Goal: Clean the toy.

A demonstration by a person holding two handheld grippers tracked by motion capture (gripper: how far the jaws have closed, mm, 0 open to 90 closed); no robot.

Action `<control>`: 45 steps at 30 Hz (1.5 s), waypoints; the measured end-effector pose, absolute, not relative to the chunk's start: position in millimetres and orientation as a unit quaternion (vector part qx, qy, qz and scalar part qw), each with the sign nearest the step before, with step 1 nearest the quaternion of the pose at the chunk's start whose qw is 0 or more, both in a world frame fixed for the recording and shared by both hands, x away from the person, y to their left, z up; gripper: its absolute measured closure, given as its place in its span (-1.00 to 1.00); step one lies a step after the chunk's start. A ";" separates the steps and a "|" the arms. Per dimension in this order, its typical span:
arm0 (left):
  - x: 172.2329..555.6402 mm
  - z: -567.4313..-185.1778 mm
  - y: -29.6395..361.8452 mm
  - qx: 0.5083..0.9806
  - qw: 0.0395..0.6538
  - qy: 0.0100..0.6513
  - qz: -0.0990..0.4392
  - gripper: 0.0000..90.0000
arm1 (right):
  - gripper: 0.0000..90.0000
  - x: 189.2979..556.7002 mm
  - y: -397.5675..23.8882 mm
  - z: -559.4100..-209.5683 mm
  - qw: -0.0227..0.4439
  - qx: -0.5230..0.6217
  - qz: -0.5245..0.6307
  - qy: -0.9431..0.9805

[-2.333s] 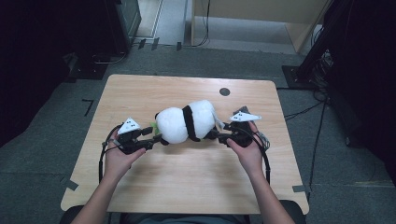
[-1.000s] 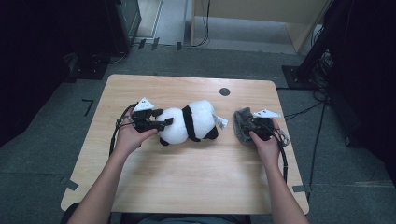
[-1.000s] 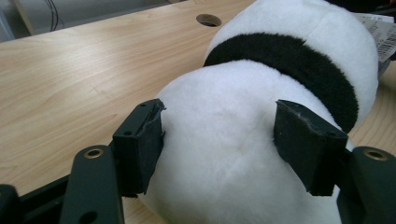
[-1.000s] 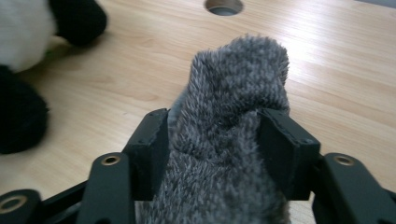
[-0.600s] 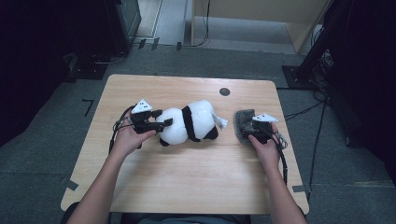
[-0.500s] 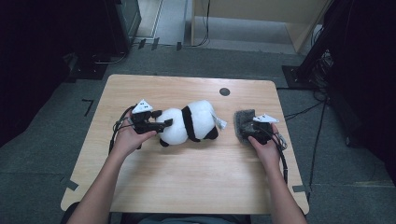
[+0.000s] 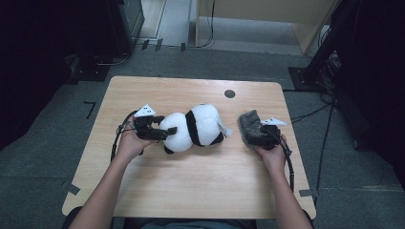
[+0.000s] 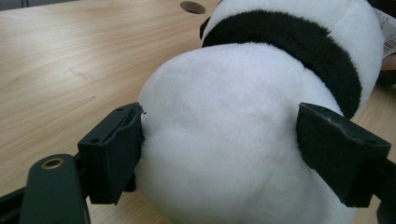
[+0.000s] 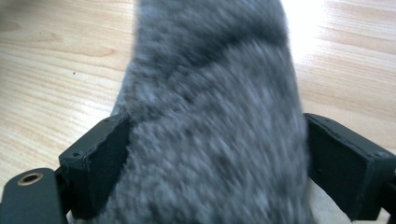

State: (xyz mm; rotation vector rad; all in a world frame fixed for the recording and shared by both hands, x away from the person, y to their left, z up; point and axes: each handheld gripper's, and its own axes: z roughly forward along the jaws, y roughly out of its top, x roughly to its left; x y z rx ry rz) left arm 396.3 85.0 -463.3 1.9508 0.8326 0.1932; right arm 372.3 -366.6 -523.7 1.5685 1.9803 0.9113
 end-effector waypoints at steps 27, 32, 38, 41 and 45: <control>395.6 -461.0 87.0 0.794 0.500 0.334 0.085 -0.48 | 0.58 361.6 -362.3 -483.7 0.212 0.550 0.352 0.727; 395.8 -460.0 87.9 0.790 0.503 0.343 0.074 -0.45 | 0.60 356.2 -351.3 -460.6 0.219 0.527 0.384 0.726; 395.3 -457.1 90.4 0.789 0.502 0.348 0.067 -0.39 | 0.60 354.5 -329.6 -433.5 0.215 0.492 0.407 0.739; 394.7 -454.8 91.8 0.786 0.504 0.351 0.063 -0.37 | 0.60 354.1 -314.8 -419.0 0.211 0.471 0.411 0.752; 391.5 -449.5 93.8 0.787 0.507 0.345 0.072 -0.30 | 0.60 354.0 -297.3 -400.8 0.208 0.448 0.424 0.759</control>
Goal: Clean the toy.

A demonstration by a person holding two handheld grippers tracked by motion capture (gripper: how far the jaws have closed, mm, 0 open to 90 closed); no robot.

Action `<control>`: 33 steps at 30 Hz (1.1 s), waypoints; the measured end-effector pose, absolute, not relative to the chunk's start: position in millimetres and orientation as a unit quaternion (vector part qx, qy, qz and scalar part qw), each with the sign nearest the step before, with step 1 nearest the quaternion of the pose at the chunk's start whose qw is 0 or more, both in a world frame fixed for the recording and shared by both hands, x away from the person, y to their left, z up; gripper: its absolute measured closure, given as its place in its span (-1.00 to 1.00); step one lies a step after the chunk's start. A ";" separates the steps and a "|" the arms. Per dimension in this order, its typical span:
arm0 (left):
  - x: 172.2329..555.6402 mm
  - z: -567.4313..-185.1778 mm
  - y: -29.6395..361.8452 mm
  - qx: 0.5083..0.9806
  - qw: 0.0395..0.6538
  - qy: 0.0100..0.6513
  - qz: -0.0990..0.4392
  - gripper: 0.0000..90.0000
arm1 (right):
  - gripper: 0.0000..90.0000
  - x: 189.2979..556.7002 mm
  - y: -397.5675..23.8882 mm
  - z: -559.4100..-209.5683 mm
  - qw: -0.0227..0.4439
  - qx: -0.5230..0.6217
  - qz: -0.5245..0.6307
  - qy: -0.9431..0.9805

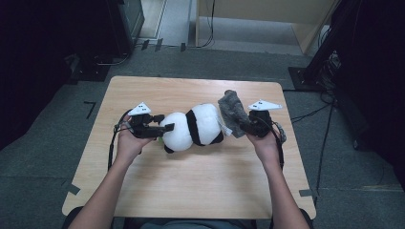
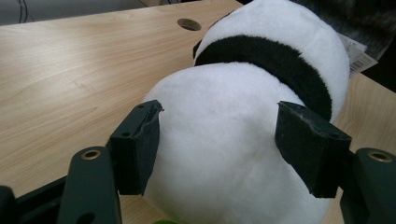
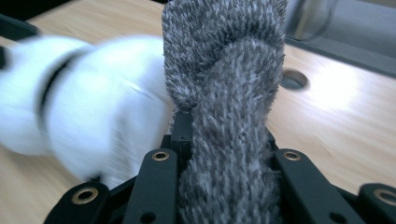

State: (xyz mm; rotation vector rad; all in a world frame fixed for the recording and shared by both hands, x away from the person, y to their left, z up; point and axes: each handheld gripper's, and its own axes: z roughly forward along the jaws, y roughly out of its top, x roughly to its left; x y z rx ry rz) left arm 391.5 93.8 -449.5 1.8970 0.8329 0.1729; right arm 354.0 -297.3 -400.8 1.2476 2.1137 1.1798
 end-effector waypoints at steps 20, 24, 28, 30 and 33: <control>380.1 -449.9 75.7 0.818 0.464 0.316 0.125 -0.40 | 0.59 384.6 -186.2 -389.7 0.124 0.347 0.410 0.835; 381.3 -453.0 71.3 0.822 0.452 0.319 0.136 -0.60 | 0.61 387.5 -184.6 -400.5 0.126 0.349 0.404 0.836; 381.6 -454.8 70.8 0.823 0.451 0.318 0.138 -0.64 | 0.63 386.5 -186.5 -406.1 0.126 0.348 0.402 0.837; 380.2 -456.7 70.8 0.822 0.456 0.305 0.152 -0.64 | 0.63 386.3 -186.5 -406.3 0.128 0.348 0.401 0.838; 379.2 -459.3 71.5 0.820 0.465 0.289 0.166 -0.63 | 0.63 386.3 -185.2 -407.0 0.132 0.347 0.394 0.840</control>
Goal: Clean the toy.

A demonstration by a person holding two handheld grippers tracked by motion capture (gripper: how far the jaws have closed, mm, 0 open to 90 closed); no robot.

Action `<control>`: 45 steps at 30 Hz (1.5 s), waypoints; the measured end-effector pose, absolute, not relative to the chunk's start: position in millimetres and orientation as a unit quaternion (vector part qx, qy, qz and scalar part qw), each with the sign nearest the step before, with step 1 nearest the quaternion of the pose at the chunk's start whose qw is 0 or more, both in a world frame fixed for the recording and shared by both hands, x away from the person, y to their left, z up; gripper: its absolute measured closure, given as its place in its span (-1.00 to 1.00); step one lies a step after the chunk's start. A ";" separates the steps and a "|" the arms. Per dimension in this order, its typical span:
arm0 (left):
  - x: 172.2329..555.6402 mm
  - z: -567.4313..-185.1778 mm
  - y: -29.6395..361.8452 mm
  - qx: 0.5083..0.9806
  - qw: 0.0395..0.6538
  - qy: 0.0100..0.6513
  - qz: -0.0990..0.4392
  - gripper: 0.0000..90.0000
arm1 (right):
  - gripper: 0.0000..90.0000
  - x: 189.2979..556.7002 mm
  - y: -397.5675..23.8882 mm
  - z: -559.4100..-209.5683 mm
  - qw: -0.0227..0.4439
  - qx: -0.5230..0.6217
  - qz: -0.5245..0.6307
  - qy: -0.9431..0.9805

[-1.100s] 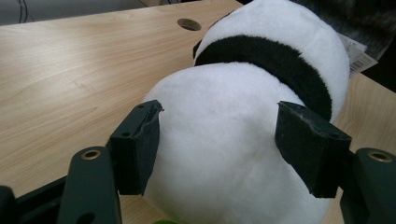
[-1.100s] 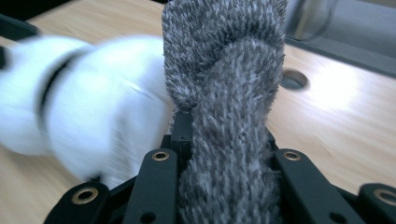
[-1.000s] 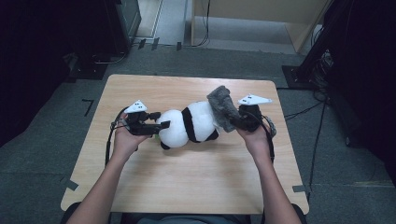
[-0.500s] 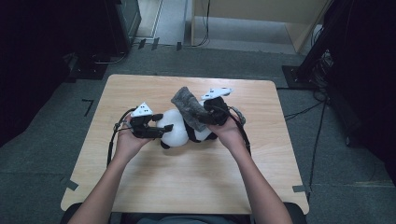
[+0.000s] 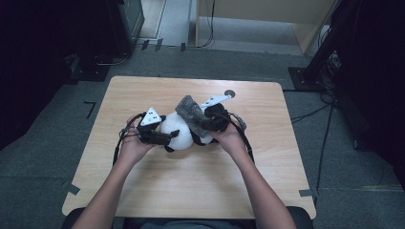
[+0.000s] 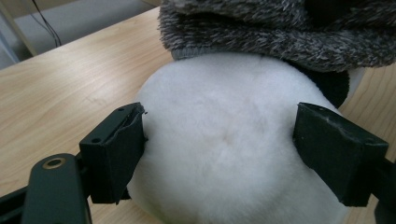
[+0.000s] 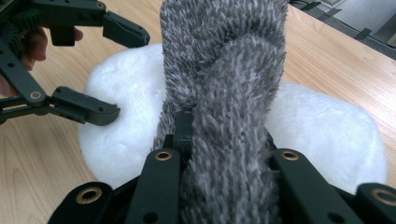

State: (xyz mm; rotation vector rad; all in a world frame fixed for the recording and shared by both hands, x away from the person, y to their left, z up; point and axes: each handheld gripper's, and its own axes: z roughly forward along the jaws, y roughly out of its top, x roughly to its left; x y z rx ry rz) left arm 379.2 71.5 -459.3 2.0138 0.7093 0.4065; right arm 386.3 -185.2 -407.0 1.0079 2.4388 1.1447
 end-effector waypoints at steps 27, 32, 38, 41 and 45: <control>376.2 -462.8 73.1 0.791 0.486 0.336 0.155 -0.58 | 0.62 396.3 -130.4 -381.3 0.092 0.333 0.426 0.836; 374.9 -462.0 74.2 0.789 0.484 0.347 0.149 -0.58 | 0.61 402.5 -114.4 -383.5 0.058 0.331 0.435 0.835; 374.0 -463.8 75.0 0.788 0.480 0.356 0.148 -0.71 | 0.60 416.5 -114.1 -403.5 0.053 0.347 0.386 0.853; 374.8 -465.7 77.8 0.786 0.483 0.362 0.137 -0.69 | 0.57 417.5 -116.8 -404.4 0.065 0.342 0.380 0.857; 374.2 -465.8 78.1 0.786 0.476 0.371 0.133 -0.61 | 0.51 420.5 -121.2 -403.5 0.083 0.342 0.368 0.860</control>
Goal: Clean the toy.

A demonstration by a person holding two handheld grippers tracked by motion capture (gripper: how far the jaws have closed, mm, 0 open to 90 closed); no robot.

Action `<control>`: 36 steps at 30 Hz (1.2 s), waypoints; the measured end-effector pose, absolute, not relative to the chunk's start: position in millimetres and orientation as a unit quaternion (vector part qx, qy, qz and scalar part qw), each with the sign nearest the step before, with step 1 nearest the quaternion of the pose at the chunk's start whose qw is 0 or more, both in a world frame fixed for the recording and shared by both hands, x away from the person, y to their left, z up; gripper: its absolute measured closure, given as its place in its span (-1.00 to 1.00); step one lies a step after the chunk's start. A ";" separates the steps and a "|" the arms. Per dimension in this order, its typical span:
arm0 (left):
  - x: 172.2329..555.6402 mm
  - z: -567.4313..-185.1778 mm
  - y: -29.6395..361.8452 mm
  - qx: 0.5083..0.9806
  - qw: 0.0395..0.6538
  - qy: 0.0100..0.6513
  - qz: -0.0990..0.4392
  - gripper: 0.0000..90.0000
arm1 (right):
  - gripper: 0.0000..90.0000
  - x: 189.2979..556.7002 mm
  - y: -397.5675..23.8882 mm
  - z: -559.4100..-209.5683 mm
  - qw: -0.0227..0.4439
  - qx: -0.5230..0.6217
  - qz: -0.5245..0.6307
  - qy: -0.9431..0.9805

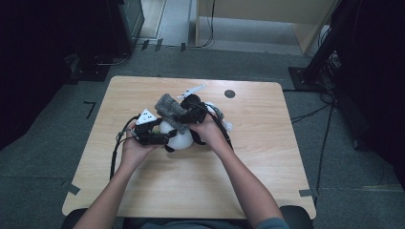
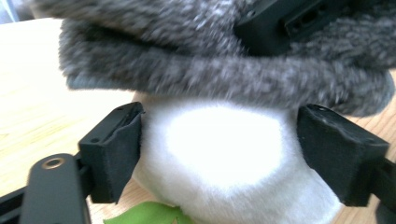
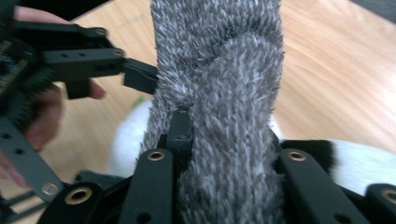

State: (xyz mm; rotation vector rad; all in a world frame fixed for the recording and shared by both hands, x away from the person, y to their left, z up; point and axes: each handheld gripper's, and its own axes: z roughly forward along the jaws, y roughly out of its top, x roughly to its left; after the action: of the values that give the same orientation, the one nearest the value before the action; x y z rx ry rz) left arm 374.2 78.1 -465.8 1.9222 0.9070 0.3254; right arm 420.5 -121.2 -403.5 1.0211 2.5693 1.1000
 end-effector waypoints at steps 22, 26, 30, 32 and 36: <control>379.2 -467.1 85.8 0.785 0.484 0.370 0.111 -0.28 | 0.55 435.2 -183.5 -387.5 0.120 0.394 0.346 0.843; 379.5 -468.3 86.4 0.782 0.489 0.369 0.112 -0.36 | 0.54 438.8 -197.0 -385.2 0.121 0.407 0.347 0.836; 379.1 -468.1 85.9 0.782 0.489 0.370 0.112 -0.38 | 0.54 440.5 -207.7 -385.1 0.125 0.415 0.347 0.832; 378.9 -467.8 85.9 0.782 0.489 0.371 0.111 -0.38 | 0.55 440.8 -210.8 -384.6 0.128 0.417 0.346 0.831; 378.9 -468.4 86.4 0.777 0.493 0.375 0.108 -0.44 | 0.55 441.7 -218.9 -383.9 0.131 0.426 0.345 0.826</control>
State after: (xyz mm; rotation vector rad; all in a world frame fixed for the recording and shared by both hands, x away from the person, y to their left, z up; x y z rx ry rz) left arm 378.9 86.4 -468.4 1.8861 0.9109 0.2627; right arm 441.7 -218.9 -383.9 1.2363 2.3986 1.0022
